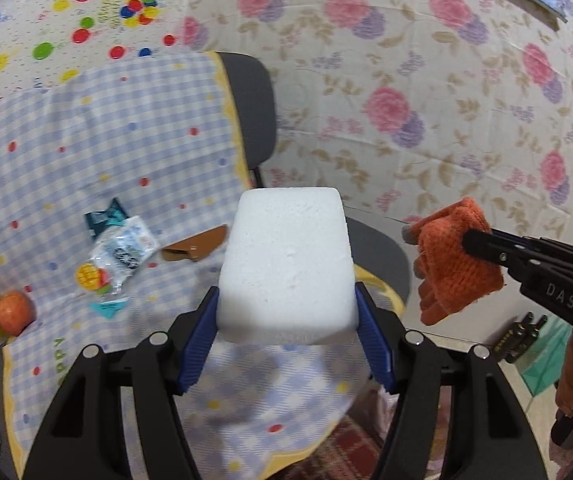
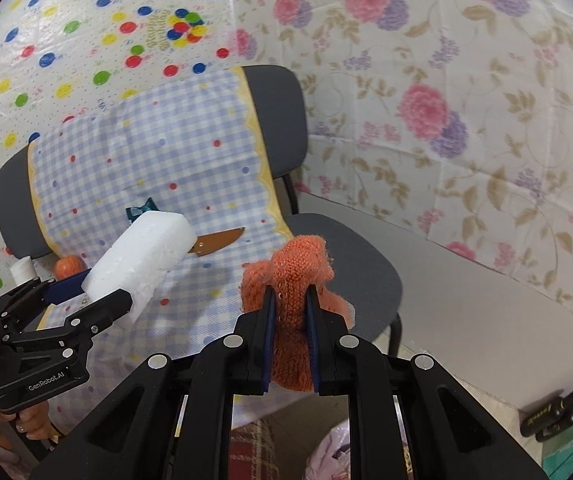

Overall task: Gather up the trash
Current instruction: 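Carry the foam block and glove to the trash bin and release both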

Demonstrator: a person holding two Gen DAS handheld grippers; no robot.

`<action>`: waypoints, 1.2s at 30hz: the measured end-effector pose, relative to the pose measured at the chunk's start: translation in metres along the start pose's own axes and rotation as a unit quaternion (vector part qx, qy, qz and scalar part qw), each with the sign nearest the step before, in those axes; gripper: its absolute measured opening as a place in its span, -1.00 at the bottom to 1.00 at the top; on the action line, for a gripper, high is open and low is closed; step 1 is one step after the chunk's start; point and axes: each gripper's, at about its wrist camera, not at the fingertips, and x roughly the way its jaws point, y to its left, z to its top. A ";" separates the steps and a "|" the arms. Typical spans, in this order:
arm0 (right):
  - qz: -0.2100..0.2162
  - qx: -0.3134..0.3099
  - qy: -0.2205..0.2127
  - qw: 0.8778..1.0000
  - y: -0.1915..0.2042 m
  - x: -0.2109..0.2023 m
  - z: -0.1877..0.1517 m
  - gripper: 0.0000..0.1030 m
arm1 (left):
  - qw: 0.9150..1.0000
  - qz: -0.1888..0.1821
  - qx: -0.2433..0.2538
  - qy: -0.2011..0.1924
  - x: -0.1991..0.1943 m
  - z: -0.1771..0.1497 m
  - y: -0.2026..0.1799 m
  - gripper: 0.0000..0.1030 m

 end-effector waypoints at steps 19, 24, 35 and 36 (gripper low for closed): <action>-0.103 0.033 0.017 0.994 -0.056 -0.053 -0.046 -0.69 | 0.990 -0.113 0.081 0.033 0.017 -0.027 -0.094 0.24; -0.127 0.057 0.031 0.990 -0.077 -0.063 -0.066 -0.69 | 0.983 -0.143 0.111 0.045 0.026 -0.035 -0.126 0.24; -0.139 0.087 0.035 0.986 -0.100 -0.073 -0.079 -0.62 | 0.975 -0.176 0.118 0.065 0.041 -0.034 -0.156 0.30; -0.138 0.092 0.036 0.985 -0.103 -0.073 -0.081 -0.60 | 0.974 -0.182 0.116 0.071 0.043 -0.035 -0.157 0.32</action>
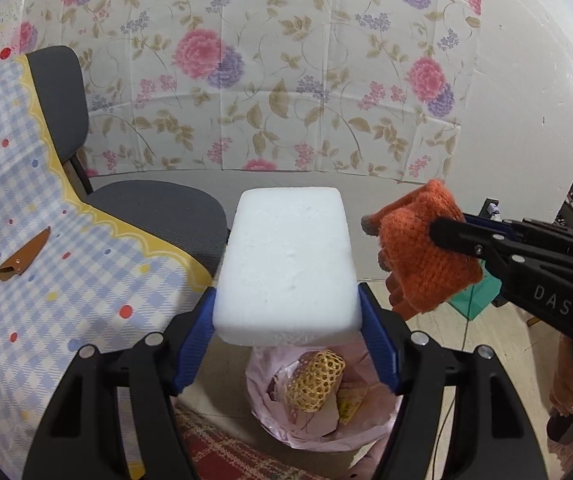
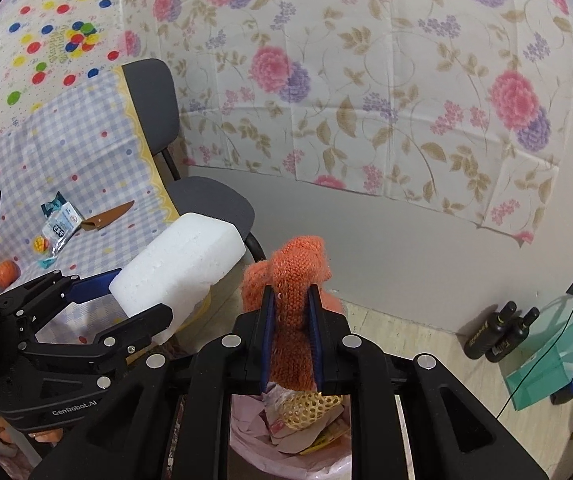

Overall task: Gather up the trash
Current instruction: 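Carry the foam block and glove to the trash bin and release both, then move both tools back over the chair seat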

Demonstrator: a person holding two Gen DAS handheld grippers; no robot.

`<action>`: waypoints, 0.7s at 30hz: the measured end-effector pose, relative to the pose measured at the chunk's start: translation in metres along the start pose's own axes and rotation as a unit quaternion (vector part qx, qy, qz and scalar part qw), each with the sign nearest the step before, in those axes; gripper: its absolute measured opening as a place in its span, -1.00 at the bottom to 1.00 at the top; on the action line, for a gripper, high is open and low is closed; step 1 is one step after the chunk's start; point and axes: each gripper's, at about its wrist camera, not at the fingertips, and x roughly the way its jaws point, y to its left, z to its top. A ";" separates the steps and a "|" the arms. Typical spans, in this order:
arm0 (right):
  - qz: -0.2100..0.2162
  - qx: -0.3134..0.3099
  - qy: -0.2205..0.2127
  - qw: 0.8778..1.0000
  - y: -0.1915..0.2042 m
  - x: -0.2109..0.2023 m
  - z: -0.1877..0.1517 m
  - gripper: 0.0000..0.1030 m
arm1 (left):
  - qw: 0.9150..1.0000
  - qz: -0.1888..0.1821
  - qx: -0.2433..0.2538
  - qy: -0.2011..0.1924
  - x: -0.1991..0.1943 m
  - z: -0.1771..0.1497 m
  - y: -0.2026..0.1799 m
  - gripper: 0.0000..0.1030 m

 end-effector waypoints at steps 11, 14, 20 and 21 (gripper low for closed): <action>-0.003 0.034 -0.017 0.999 -0.018 -0.009 0.000 -0.11 | 0.999 0.008 -0.034 -0.008 -0.007 0.003 0.017 0.51; -0.001 0.032 -0.019 0.999 -0.016 -0.009 0.001 -0.11 | 0.999 0.015 -0.042 -0.014 -0.012 0.003 0.024 0.52; 0.010 0.028 -0.019 0.999 -0.007 -0.005 0.003 -0.11 | 0.997 0.047 -0.057 -0.021 -0.022 0.001 0.042 0.52; 0.014 0.026 -0.020 0.999 -0.004 -0.004 0.004 -0.11 | 0.997 0.052 -0.059 -0.023 -0.024 0.000 0.045 0.52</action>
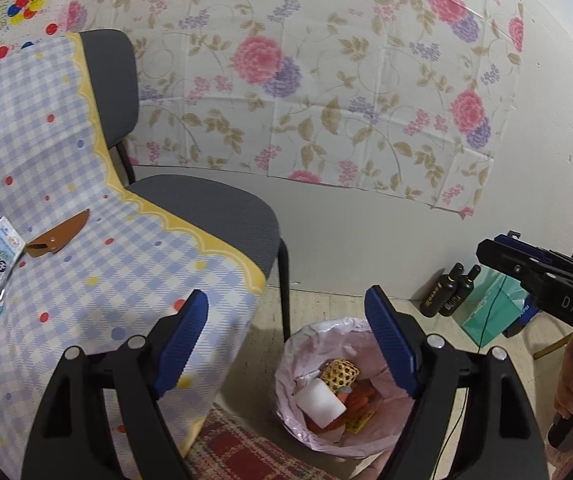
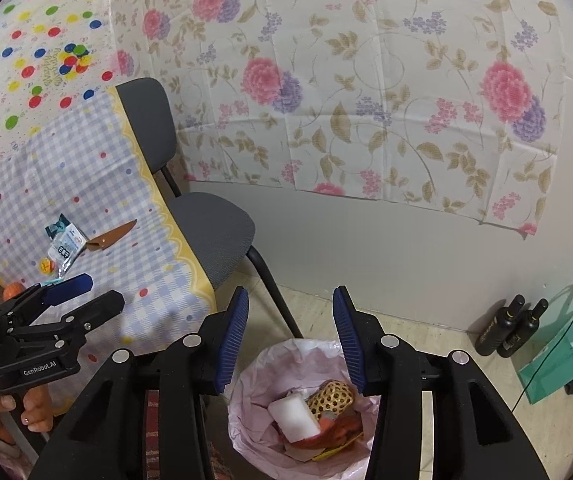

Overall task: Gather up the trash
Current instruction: 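Move both tools back over the chair seat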

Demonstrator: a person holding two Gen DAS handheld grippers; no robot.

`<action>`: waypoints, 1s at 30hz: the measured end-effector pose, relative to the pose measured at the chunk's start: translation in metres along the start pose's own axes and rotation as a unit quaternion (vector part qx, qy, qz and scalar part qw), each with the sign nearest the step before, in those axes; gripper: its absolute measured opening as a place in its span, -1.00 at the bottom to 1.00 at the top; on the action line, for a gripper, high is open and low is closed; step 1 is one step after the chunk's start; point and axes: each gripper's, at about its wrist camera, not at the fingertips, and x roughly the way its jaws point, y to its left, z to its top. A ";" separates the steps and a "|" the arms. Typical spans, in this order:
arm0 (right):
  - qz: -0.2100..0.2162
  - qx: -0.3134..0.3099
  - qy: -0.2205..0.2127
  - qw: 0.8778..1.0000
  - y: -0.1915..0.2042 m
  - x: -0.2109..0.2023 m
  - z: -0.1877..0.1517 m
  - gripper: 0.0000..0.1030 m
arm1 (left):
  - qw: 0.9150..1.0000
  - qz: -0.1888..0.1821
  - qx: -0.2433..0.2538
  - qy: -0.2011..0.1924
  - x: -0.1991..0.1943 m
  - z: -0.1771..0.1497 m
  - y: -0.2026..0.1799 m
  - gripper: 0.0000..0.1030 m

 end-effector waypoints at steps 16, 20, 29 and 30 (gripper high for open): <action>0.111 -0.076 0.018 0.991 0.105 0.048 0.022 -0.11 | 0.986 0.151 -0.068 -0.030 -0.060 -0.004 0.098 0.52; 0.145 -0.109 0.016 0.983 0.145 0.059 0.032 -0.11 | 0.976 0.196 -0.094 -0.036 -0.082 -0.009 0.130 0.52; 0.200 -0.153 0.026 0.968 0.211 0.089 0.040 -0.12 | 0.944 0.286 -0.162 -0.032 -0.124 -0.028 0.208 0.52; 0.204 -0.156 0.028 0.966 0.218 0.093 0.042 -0.12 | 0.940 0.295 -0.168 -0.033 -0.128 -0.030 0.215 0.52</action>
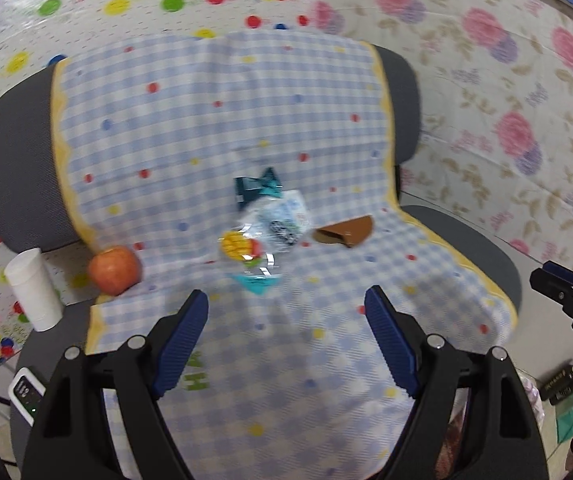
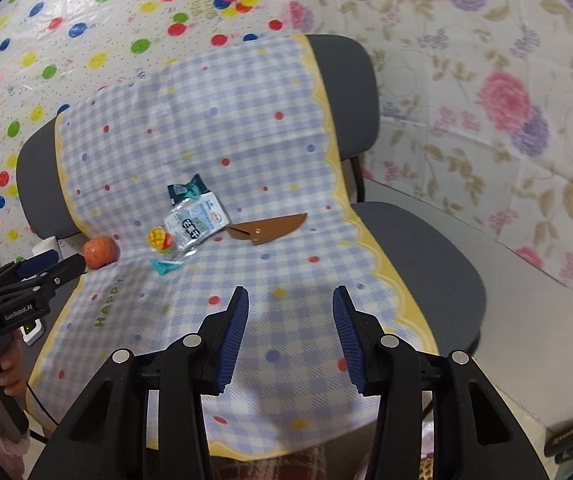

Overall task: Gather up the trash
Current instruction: 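Move both tools back over the chair seat, then grasp the brown leather piece with the right gripper while the left gripper grasps the mango snack bag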

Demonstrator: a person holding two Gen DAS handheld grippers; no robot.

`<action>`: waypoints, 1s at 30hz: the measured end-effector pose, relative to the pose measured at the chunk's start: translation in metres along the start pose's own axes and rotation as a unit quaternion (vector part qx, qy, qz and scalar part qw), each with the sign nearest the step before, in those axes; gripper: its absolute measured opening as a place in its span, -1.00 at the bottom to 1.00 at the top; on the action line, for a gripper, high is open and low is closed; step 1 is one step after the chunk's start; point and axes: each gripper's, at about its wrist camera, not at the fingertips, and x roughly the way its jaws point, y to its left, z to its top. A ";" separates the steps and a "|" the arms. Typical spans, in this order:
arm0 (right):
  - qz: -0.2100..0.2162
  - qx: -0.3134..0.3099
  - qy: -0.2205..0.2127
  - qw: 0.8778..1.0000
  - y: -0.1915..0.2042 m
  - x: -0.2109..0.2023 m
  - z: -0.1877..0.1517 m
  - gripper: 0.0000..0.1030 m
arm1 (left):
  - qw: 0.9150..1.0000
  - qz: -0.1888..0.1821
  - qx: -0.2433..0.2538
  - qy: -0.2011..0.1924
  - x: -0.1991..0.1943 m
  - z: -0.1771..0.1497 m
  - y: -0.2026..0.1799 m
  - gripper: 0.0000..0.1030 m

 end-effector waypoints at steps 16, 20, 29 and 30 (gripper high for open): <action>0.021 -0.039 0.000 0.999 0.031 0.077 0.060 -0.11 | 0.991 0.101 -0.069 -0.059 0.012 0.046 0.079 0.53; 0.020 -0.047 0.009 0.999 0.038 0.104 0.072 -0.11 | 0.989 0.113 -0.066 -0.064 0.029 0.057 0.086 0.53; 0.009 -0.069 0.082 0.994 0.046 0.200 0.068 -0.11 | 0.994 0.096 -0.048 -0.002 0.115 0.048 0.092 0.53; 0.012 -0.071 0.093 0.993 0.046 0.213 0.066 -0.11 | 0.995 0.087 -0.047 0.010 0.127 0.044 0.092 0.53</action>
